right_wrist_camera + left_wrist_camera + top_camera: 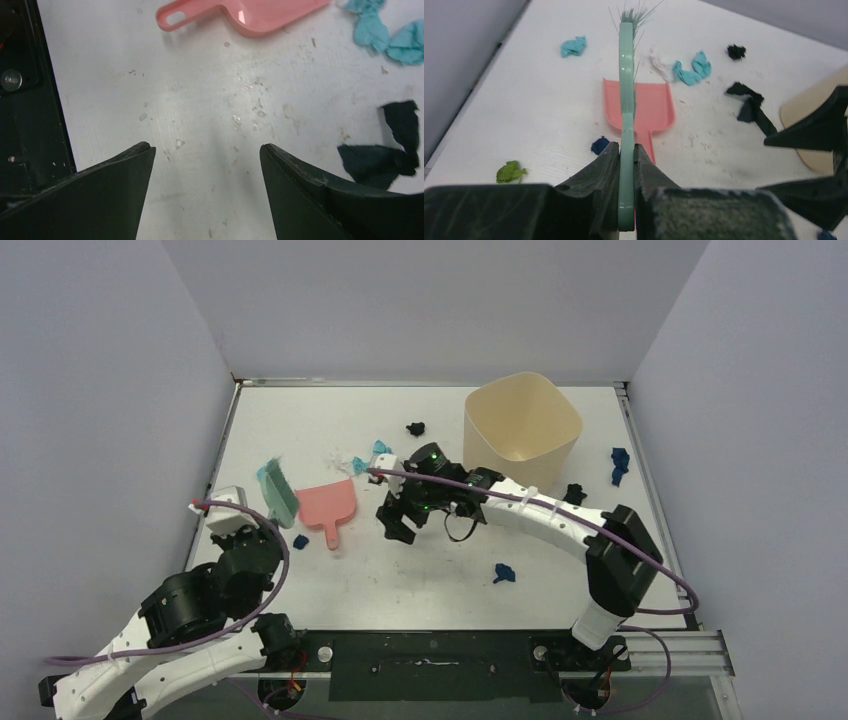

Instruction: Sweep away the paper scraps from the table

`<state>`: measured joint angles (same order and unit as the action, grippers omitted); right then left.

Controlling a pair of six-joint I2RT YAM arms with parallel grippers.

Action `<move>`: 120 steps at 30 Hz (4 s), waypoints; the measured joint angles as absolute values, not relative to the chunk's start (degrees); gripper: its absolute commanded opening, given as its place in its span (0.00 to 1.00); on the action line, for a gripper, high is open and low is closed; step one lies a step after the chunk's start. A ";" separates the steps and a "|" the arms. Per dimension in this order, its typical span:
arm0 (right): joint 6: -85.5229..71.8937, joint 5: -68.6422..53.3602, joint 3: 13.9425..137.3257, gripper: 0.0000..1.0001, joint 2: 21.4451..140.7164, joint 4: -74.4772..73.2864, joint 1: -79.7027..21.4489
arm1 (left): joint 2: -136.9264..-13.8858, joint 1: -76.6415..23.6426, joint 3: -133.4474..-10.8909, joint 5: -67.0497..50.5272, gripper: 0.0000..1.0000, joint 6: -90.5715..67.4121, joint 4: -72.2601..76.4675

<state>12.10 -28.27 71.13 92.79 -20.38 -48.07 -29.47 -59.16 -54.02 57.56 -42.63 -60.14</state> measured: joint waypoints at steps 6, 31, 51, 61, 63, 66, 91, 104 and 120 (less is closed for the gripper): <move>5.06 -26.96 79.83 0.76 104.16 -18.96 -55.48 | -20.58 -59.13 -46.63 71.94 0.00 -47.44 -60.14; -24.25 -6.85 101.95 0.75 127.17 -20.60 -60.97 | -7.51 -59.11 -37.54 74.04 0.00 -30.72 -39.79; -26.17 -0.82 105.14 0.49 131.20 -22.90 -65.41 | -8.01 -59.16 -37.26 73.08 0.00 -29.71 -39.18; -23.81 3.70 103.24 0.47 131.17 -23.24 -64.55 | -8.01 -59.16 -37.23 73.01 0.00 -29.65 -39.18; -22.63 3.62 103.15 0.46 131.17 -23.24 -64.16 | -8.01 -59.16 -37.23 73.01 0.00 -29.65 -39.18; -20.82 3.09 103.15 0.45 131.17 -23.20 -63.53 | -8.05 -59.16 -37.23 72.99 0.00 -29.65 -39.18; -7.79 -1.98 105.45 0.17 131.17 -25.69 -63.02 | -9.28 -59.16 -37.23 72.01 0.00 -29.30 -39.13; -0.91 -5.98 100.51 0.05 122.93 -27.97 -59.86 | -9.45 -59.16 -37.21 71.90 0.00 -29.23 -38.98; 9.72 -31.07 96.97 0.05 89.93 -34.30 -30.81 | -15.44 -59.16 -38.24 57.39 0.00 -30.92 -29.80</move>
<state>9.72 -31.07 96.97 89.93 -34.30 -30.81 -15.44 -59.16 -38.24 57.39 -30.92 -29.80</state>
